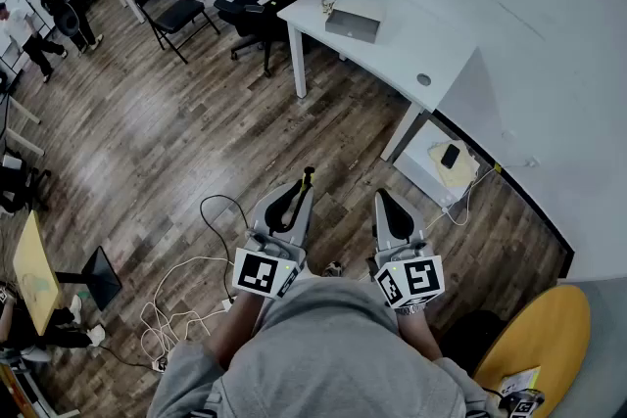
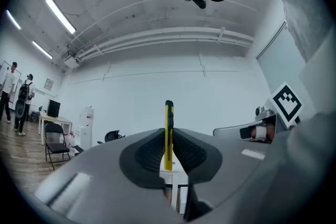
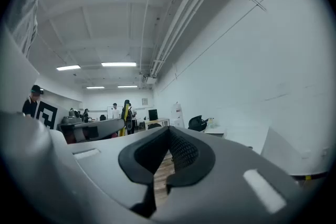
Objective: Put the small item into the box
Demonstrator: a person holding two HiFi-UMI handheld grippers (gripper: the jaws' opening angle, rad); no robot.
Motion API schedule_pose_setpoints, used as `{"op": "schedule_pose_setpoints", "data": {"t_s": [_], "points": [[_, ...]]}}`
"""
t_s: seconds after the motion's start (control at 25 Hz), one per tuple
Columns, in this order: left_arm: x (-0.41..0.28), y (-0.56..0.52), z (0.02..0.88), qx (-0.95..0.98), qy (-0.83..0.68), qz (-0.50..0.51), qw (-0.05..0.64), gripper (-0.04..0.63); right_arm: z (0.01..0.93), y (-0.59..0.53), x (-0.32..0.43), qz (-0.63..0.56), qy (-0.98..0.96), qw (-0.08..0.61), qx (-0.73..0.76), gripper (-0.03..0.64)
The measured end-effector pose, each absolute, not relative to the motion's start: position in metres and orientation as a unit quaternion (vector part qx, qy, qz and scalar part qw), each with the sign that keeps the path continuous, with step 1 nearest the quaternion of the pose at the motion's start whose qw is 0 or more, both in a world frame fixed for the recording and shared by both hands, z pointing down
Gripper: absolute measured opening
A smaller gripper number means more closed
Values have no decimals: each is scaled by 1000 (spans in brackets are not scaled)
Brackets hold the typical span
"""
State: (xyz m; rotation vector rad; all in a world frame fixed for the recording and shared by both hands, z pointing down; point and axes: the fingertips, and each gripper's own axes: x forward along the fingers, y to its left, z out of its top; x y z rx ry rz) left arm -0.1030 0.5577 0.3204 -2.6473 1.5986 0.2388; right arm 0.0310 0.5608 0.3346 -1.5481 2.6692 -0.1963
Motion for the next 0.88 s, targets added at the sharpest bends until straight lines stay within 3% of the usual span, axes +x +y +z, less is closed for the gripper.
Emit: {"op": "schedule_pose_setpoints", "data": {"t_s": [0.88], "points": [[-109,557,335,-844,533,68,-1,48,348,561,21,-75,870,14,-487,15]]}}
